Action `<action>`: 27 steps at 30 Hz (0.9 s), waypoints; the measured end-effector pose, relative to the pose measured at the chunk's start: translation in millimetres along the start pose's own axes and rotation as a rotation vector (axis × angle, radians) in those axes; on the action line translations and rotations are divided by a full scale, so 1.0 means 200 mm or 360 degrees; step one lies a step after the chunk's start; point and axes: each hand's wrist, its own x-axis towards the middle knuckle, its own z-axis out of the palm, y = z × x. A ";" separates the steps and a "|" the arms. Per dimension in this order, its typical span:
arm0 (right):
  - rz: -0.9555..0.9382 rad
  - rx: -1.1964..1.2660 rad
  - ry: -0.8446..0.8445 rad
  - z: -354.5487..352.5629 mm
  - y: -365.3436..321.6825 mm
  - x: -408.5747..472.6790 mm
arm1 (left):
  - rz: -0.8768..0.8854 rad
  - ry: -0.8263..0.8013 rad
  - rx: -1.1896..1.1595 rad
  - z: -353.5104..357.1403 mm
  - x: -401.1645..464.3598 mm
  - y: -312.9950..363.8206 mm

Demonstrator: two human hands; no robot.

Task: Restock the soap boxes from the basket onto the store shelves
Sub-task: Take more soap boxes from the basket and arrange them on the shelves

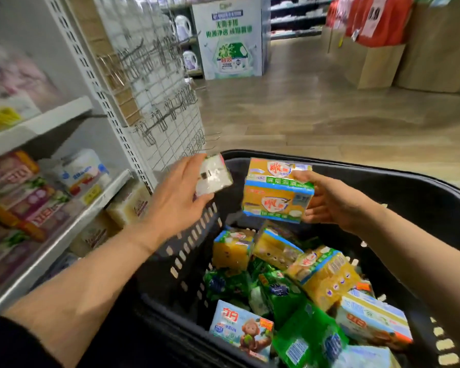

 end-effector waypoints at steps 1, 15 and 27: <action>-0.0017 0.0012 -0.0045 0.04 -0.03 -0.01 | -0.0015 0.0058 0.0013 -0.08 -0.04 -0.01; -0.0405 -0.0324 -0.0915 1.23 -0.40 -0.39 | -0.0434 0.0708 0.0533 -0.98 -1.12 -0.18; -0.0279 -0.0559 -0.1727 2.21 -0.16 -1.02 | -0.1177 0.0947 0.0971 -1.28 -2.24 0.05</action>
